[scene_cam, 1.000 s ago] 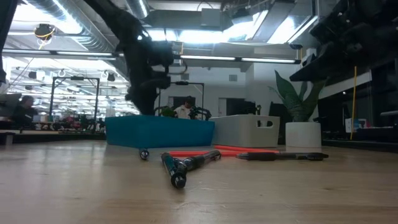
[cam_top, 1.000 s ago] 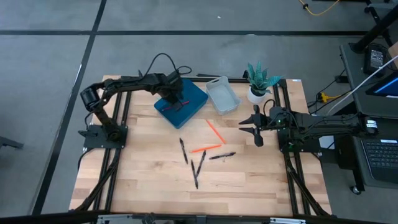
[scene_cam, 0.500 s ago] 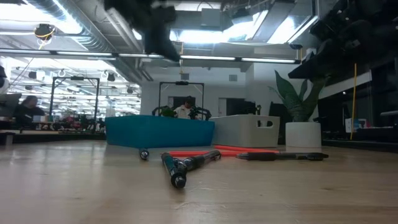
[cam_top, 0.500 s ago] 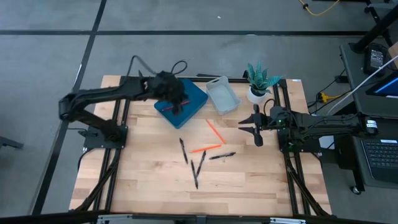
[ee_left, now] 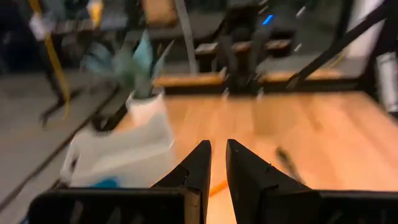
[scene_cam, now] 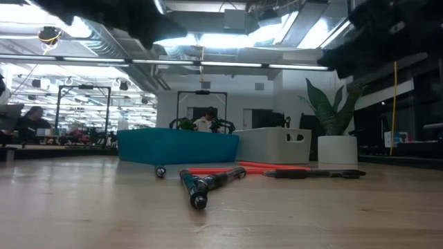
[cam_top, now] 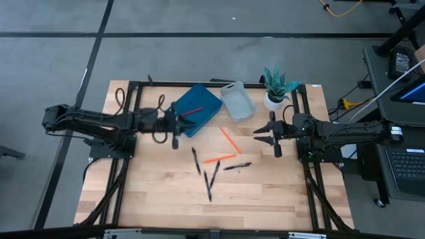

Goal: Sort pens & pencils
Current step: Put the orange pencil into the blue bin

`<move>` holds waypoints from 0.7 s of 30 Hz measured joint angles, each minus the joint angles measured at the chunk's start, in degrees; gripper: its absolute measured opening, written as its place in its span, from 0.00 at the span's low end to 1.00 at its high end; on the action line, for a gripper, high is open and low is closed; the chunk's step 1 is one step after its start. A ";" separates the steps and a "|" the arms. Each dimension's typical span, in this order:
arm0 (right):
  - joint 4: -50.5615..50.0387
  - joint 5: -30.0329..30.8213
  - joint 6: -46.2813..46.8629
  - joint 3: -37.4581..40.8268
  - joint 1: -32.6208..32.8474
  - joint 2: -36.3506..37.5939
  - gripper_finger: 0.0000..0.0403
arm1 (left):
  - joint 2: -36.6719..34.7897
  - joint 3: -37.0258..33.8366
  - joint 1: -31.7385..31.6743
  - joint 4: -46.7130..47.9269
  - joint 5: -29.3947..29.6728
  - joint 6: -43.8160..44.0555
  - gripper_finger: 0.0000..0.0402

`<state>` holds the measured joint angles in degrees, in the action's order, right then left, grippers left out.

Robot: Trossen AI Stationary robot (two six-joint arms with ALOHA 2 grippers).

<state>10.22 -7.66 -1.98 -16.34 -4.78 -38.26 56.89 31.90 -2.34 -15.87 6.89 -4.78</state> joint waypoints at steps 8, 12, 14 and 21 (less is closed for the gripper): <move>3.31 6.21 -1.20 -0.02 7.75 -0.04 0.29 | -2.20 -5.18 8.46 -3.31 2.74 1.03 0.11; 3.87 14.69 0.27 -0.31 11.98 -1.70 0.29 | -2.20 -5.83 14.24 -3.67 13.21 -0.27 0.11; 3.73 17.17 0.54 -1.59 13.75 -3.64 0.29 | -2.20 -6.75 17.18 -4.86 17.71 -1.11 0.11; -0.96 21.00 0.41 -12.52 16.40 -16.60 0.29 | -2.19 -14.27 22.51 -14.14 20.36 -1.32 0.11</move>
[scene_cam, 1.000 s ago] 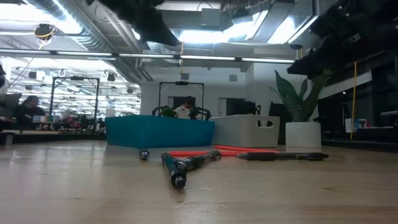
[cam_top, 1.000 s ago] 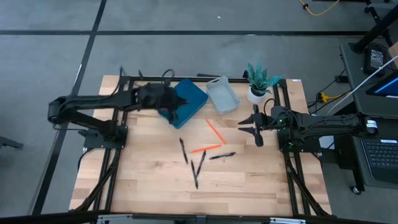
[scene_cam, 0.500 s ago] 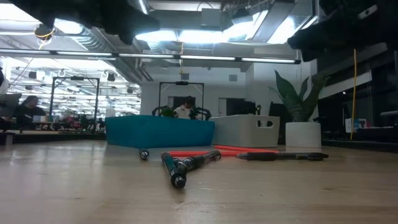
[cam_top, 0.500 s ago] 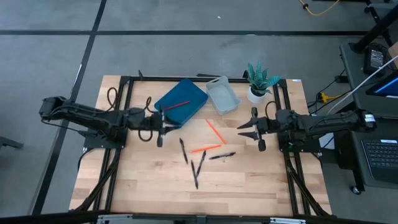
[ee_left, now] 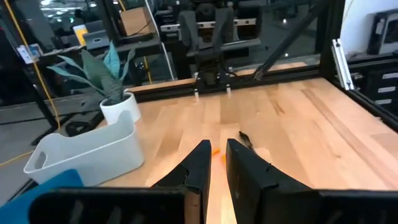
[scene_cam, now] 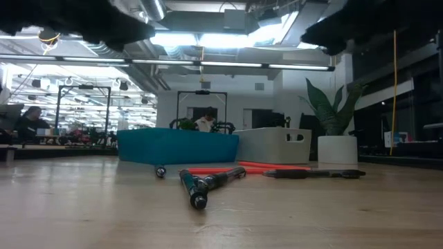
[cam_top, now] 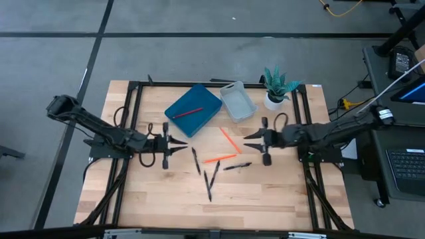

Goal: Sort pens & pencils
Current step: Put the orange pencil into the blue bin

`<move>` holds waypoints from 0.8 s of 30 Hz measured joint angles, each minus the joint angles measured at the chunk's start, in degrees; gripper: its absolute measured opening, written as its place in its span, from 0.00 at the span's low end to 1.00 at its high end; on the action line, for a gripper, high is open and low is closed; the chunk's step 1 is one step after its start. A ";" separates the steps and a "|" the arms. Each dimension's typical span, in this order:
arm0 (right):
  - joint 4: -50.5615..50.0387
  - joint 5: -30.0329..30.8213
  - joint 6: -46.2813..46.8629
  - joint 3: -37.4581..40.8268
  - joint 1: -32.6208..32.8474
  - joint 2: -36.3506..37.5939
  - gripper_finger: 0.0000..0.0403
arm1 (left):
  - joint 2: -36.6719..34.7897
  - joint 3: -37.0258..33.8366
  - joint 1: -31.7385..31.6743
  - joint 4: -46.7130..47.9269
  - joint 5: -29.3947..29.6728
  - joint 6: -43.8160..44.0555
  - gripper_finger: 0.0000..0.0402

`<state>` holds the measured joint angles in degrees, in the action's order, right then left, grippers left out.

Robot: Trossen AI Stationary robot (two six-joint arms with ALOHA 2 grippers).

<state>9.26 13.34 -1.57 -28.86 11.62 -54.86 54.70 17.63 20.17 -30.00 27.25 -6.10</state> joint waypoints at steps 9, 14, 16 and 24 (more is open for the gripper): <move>-15.25 -2.05 7.63 -16.08 -2.54 -14.25 0.29 | -2.02 -6.53 -1.42 -3.84 -9.91 -1.50 0.10; -25.92 -3.97 13.64 -22.28 -5.20 -17.64 0.29 | -2.76 -9.17 -3.86 -3.67 -19.66 0.94 0.07; -28.35 -4.04 14.89 -23.87 -6.03 -18.88 0.29 | -2.76 -9.36 -3.94 -3.73 -20.79 0.80 0.06; -34.12 -5.86 21.14 -25.51 -10.58 -23.61 0.29 | -2.74 -9.36 -3.59 -3.57 -21.01 2.59 0.07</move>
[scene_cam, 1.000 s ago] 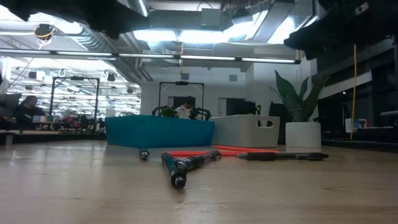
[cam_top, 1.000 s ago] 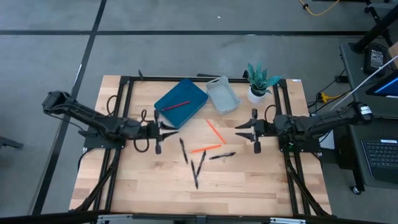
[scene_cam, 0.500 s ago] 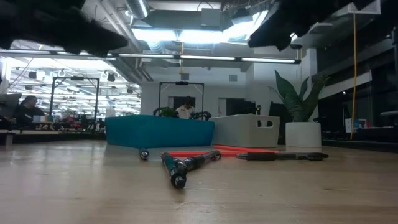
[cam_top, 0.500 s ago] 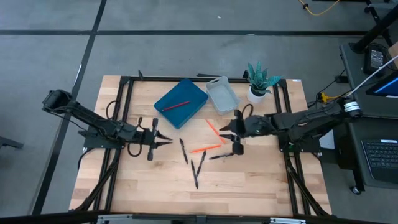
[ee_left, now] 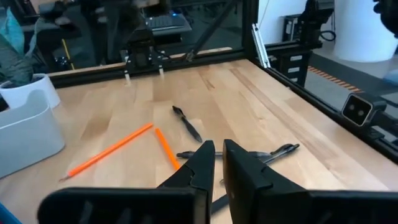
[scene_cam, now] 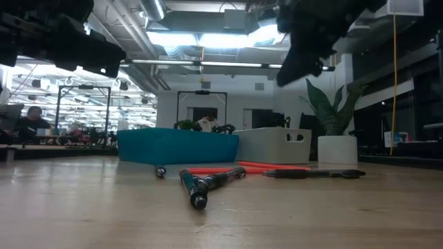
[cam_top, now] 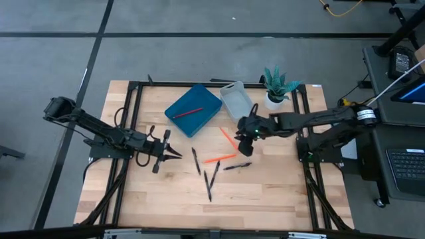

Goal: Sort pens & pencils
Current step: Put the orange pencil into the blue bin

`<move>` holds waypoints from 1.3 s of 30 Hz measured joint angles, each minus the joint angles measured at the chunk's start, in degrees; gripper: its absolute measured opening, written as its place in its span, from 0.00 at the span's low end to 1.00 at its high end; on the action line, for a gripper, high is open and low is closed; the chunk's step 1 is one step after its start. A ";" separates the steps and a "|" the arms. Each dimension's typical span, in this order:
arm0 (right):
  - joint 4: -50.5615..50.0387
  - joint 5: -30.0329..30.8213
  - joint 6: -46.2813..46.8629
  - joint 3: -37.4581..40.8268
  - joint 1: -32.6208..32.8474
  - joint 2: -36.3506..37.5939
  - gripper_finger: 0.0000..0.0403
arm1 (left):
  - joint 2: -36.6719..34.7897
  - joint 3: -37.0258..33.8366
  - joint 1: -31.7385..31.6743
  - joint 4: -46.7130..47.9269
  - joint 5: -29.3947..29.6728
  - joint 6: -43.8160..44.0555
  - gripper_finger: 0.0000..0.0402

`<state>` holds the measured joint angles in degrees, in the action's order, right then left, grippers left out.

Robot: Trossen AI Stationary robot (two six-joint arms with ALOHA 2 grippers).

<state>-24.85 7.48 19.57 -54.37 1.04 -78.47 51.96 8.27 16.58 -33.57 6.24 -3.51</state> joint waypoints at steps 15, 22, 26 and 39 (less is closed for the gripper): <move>-6.69 -8.75 1.06 -7.20 -4.72 -15.98 0.33 | 0.02 0.00 -0.21 2.06 0.68 -0.03 0.07; -12.23 -6.40 1.12 -14.06 -4.79 -22.49 0.47 | 0.02 0.00 -0.35 2.48 0.74 -0.02 0.07; -12.91 -6.14 1.50 -14.78 -4.79 -24.93 0.49 | 0.04 0.00 -0.35 3.74 0.74 -0.02 0.07; -13.57 -5.11 5.71 -14.78 -5.03 -28.28 0.50 | 0.04 0.00 -0.33 4.73 0.74 0.37 0.07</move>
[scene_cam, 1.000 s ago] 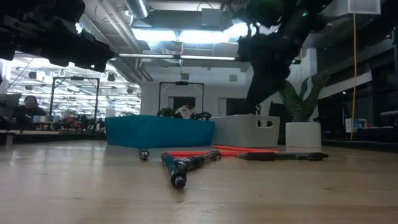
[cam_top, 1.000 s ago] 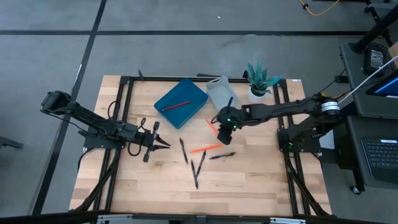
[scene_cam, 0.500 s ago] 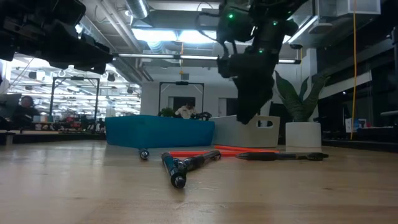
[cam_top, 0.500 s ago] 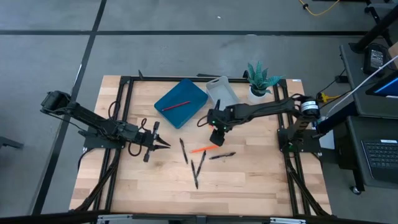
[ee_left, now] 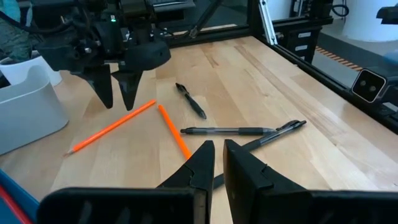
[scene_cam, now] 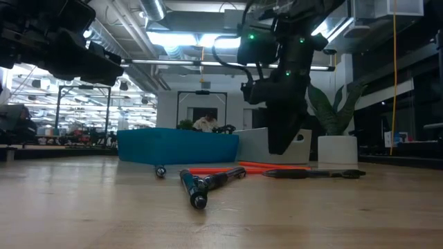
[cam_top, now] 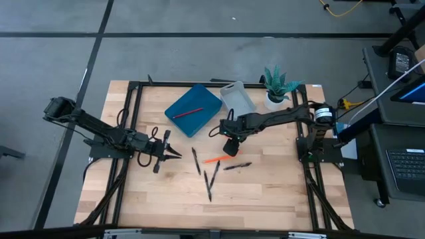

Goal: Sort pens & pencils
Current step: Put the orange pencil into the blue bin

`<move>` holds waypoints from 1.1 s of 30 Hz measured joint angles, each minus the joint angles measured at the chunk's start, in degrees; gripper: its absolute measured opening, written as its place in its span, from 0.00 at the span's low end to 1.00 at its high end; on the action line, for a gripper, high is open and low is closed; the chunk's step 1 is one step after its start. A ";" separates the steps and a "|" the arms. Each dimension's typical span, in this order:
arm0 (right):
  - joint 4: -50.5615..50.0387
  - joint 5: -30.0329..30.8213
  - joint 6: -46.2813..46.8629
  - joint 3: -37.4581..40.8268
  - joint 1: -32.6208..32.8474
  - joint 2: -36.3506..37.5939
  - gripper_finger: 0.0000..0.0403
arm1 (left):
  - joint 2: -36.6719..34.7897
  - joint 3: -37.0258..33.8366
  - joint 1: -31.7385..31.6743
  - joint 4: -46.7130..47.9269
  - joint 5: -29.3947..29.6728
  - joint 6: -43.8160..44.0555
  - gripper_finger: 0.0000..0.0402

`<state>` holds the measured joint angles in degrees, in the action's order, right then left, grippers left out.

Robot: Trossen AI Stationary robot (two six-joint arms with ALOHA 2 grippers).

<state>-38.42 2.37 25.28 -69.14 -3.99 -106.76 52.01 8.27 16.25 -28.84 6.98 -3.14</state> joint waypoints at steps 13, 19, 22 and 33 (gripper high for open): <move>0.41 1.16 1.40 0.00 0.13 -0.20 0.50 | 0.00 0.00 0.02 0.73 0.00 0.11 0.07; 0.99 1.16 1.46 0.07 0.48 -0.85 0.50 | 0.00 0.00 0.02 1.39 0.00 1.56 0.07; 1.42 1.16 1.57 0.04 0.53 -1.90 0.50 | 0.00 0.00 0.02 1.64 0.00 1.56 0.07; 1.52 0.46 2.64 -0.24 0.57 -5.60 0.50 | 0.00 0.00 0.02 2.79 0.00 1.56 0.07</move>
<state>-36.90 2.83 27.92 -69.38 -3.42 -112.36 52.01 8.27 16.27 -26.05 6.98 -1.58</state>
